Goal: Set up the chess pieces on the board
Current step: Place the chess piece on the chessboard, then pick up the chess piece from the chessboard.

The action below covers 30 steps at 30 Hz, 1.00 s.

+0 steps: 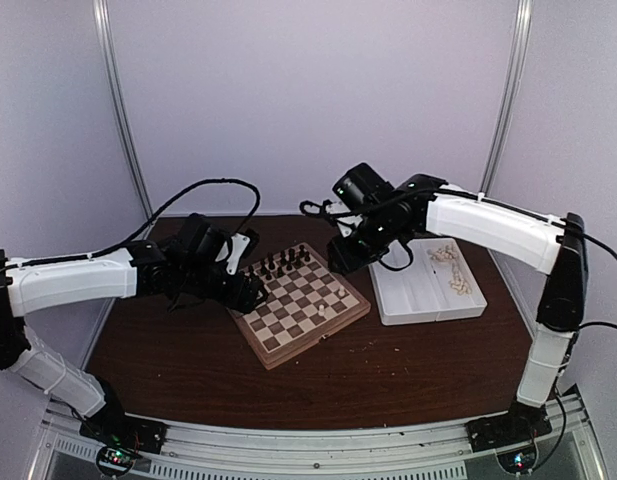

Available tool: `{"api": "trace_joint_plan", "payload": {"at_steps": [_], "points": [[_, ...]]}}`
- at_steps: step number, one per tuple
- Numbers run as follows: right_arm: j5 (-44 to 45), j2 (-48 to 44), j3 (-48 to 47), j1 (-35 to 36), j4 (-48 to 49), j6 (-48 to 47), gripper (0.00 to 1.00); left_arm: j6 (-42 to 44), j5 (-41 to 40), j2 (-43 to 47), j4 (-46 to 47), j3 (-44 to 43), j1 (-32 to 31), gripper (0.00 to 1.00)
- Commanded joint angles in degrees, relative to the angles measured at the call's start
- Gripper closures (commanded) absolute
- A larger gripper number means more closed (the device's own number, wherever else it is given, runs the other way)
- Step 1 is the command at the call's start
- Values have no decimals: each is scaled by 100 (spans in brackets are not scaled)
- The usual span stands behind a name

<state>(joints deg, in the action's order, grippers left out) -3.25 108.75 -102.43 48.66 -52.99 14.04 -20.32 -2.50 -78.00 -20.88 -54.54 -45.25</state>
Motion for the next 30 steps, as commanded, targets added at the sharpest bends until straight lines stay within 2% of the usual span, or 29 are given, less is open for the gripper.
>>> {"api": "trace_joint_plan", "payload": {"at_steps": [1, 8, 14, 20, 23, 30], "points": [[537, -856, 973, -376, 854, 294, 56, 120, 378, -658, -158, -757, -230, 20], [548, -2027, 2444, -1150, 1567, 673, 57, 135, 374, -2314, -1256, -2669, -716, 30], [674, -2808, 3237, -1480, 1883, 808, 57, 104, 468, -3454, -1863, -3865, -886, 39], [922, -3393, 3771, -1688, 2012, 777, 57, 54, 479, -4181, -2218, -4682, -893, 48], [989, -3618, 3952, -1798, 2059, 745, 57, 50, 415, -4486, -2425, -5022, -891, 56], [969, -3887, 4176, -1998, 2125, 645, 56, 54, 131, -4834, -2507, -5347, -893, 56]]}}
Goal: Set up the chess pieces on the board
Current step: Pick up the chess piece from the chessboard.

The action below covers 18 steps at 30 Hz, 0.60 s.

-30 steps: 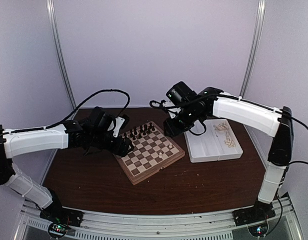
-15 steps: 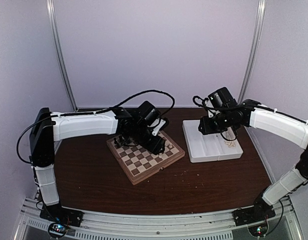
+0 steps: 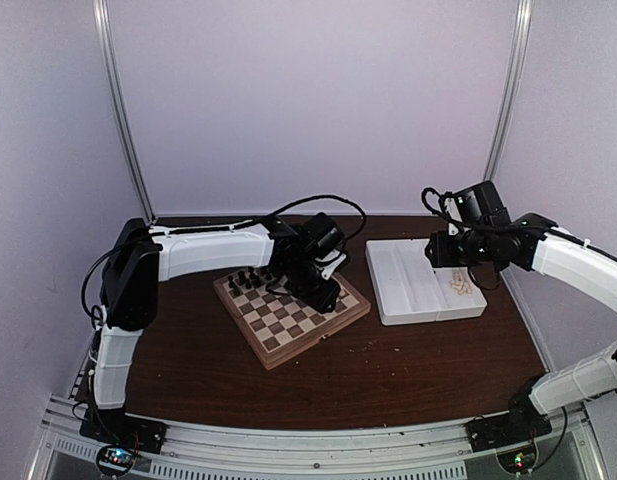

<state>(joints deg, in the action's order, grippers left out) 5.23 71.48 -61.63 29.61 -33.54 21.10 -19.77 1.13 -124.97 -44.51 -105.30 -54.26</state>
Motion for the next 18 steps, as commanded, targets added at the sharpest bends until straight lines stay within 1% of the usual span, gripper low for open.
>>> {"api": "trace_joint_plan", "payload": {"at_steps": [1, 6, 12, 18], "points": [[104, -170, 112, -103, 181, -70, 56, -1, -268, -168, -138, -293, 4, 56], [117, -204, 204, -152, 219, -125, 56, 8, -491, -307, -146, -338, 3, 57], [148, -235, 299, -308, 164, -185, 56, 34, -562, -529, -276, -524, 17, 59], [47, -288, 401, -384, 205, -171, 56, 43, -681, -572, -277, -602, 14, 67]]}}
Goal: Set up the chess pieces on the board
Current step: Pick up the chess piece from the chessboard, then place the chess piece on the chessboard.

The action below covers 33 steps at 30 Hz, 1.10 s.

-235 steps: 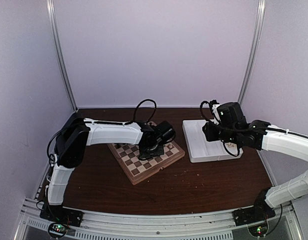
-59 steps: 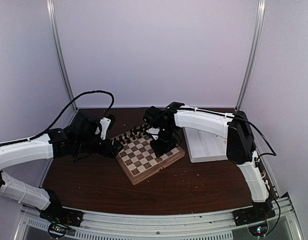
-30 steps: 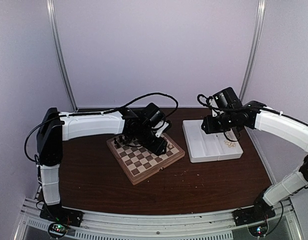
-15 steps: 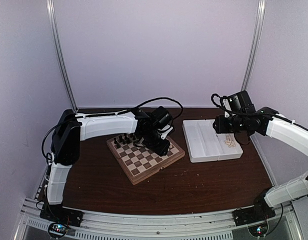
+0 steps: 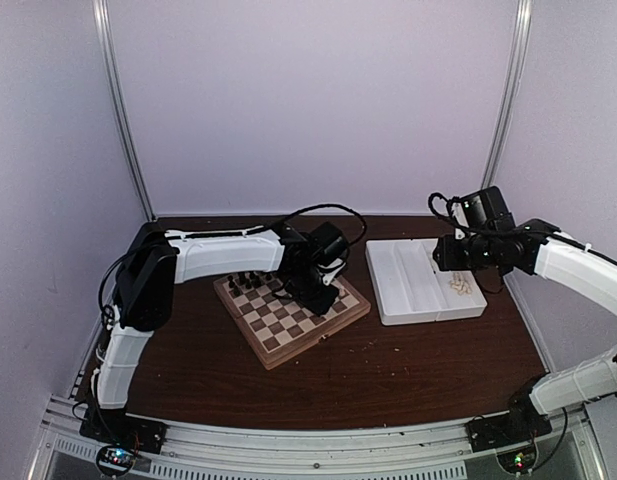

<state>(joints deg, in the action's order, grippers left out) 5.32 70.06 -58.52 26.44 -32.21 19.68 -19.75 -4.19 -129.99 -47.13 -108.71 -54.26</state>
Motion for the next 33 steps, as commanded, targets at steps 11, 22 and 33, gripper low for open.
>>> {"api": "trace_joint_plan", "payload": {"at_steps": [11, 22, 33], "points": [[-56, -116, 88, -121, 109, -10, 56, 93, -184, -114, -16, -355, 13, 93], [-82, -131, 104, -152, 68, -19, 56, 118, -8, -304, 77, -764, 73, 92], [-90, -223, 162, -192, 13, -19, 56, 227, 5, -618, 80, -1228, 115, 89]]}}
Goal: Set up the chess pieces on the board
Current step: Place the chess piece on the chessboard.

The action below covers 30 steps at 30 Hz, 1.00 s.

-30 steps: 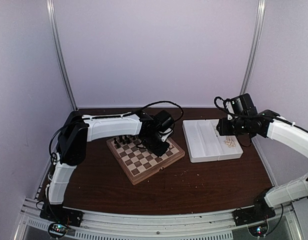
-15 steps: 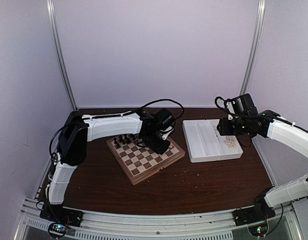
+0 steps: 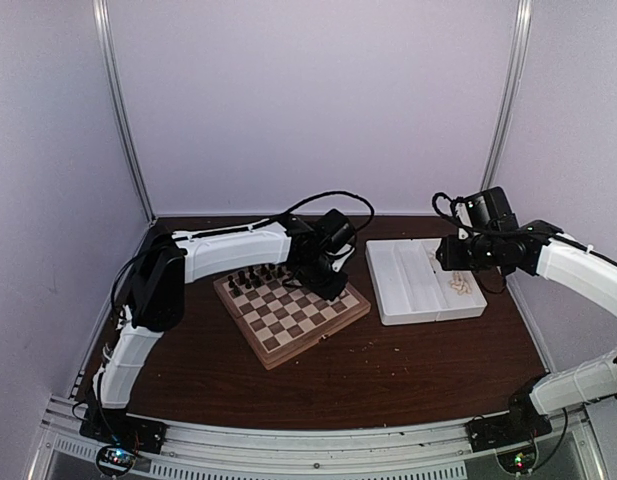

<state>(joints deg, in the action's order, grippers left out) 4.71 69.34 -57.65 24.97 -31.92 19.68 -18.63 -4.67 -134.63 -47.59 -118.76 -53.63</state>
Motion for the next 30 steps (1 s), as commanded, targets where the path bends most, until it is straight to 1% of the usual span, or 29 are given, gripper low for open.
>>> {"api": "trace_joint_plan", "payload": {"at_steps": [1, 11, 13, 16, 20, 24, 30], "points": [[-31, -149, 78, -45, -16, -22, 56, 133, 47, -172, 127, -247, 56, 89], [-30, -101, 52, -63, 2, -35, 56, 183, 9, -324, 127, -370, 109, 87], [-32, -92, 52, -71, 1, -35, 56, 184, -3, -336, 127, -382, 116, 82], [-44, -72, 58, -71, 15, -35, 56, 176, -6, -337, 128, -390, 118, 68], [-46, -40, 52, -80, 36, -35, 56, 176, 7, -313, 107, -385, 120, 54], [-33, 11, -5, -96, -25, -69, 56, 216, 17, -123, 58, -361, 116, 47], [139, 270, -173, -176, -327, -167, 56, 470, 19, 614, 89, 8, 79, 42]]}}
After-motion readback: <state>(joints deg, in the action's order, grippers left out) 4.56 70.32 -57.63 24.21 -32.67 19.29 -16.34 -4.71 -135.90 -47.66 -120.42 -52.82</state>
